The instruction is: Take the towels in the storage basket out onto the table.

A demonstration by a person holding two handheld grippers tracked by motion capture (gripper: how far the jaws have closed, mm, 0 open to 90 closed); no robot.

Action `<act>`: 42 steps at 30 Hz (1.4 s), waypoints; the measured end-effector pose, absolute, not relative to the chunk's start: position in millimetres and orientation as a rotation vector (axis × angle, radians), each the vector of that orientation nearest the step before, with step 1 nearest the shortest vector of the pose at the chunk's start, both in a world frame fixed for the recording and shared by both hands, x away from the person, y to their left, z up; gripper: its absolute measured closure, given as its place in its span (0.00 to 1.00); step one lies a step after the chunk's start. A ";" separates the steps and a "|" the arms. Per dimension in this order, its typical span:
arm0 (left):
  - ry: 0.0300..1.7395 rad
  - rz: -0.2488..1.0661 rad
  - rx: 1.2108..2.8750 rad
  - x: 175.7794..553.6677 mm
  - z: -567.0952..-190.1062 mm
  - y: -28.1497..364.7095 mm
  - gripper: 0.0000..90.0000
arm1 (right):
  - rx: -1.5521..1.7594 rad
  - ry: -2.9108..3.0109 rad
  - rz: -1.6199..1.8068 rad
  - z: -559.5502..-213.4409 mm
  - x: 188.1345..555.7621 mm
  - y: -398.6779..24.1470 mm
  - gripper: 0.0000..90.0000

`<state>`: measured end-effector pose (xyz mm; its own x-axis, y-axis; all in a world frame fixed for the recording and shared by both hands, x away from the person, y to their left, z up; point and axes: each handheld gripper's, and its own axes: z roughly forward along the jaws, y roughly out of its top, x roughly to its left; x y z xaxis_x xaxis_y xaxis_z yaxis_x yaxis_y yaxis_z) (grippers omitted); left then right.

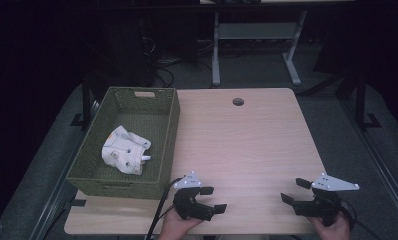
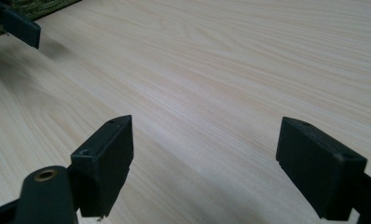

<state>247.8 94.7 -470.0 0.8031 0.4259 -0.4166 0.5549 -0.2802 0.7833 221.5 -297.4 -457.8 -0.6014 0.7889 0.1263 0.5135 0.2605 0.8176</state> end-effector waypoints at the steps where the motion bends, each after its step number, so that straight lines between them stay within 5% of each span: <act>1: 0.743 -0.150 1.918 248.7 -470.2 95.3 0.19 | 1.196 2.229 1.263 -457.6 221.6 -297.1 0.20; 23: 0.742 -0.145 1.865 247.5 -450.7 101.3 0.19 | 1.168 2.239 1.255 -455.6 217.1 -289.1 0.20; 42: 0.664 -0.110 1.866 263.9 -392.9 93.5 0.19 | 1.193 2.227 1.264 -458.2 218.3 -291.4 0.20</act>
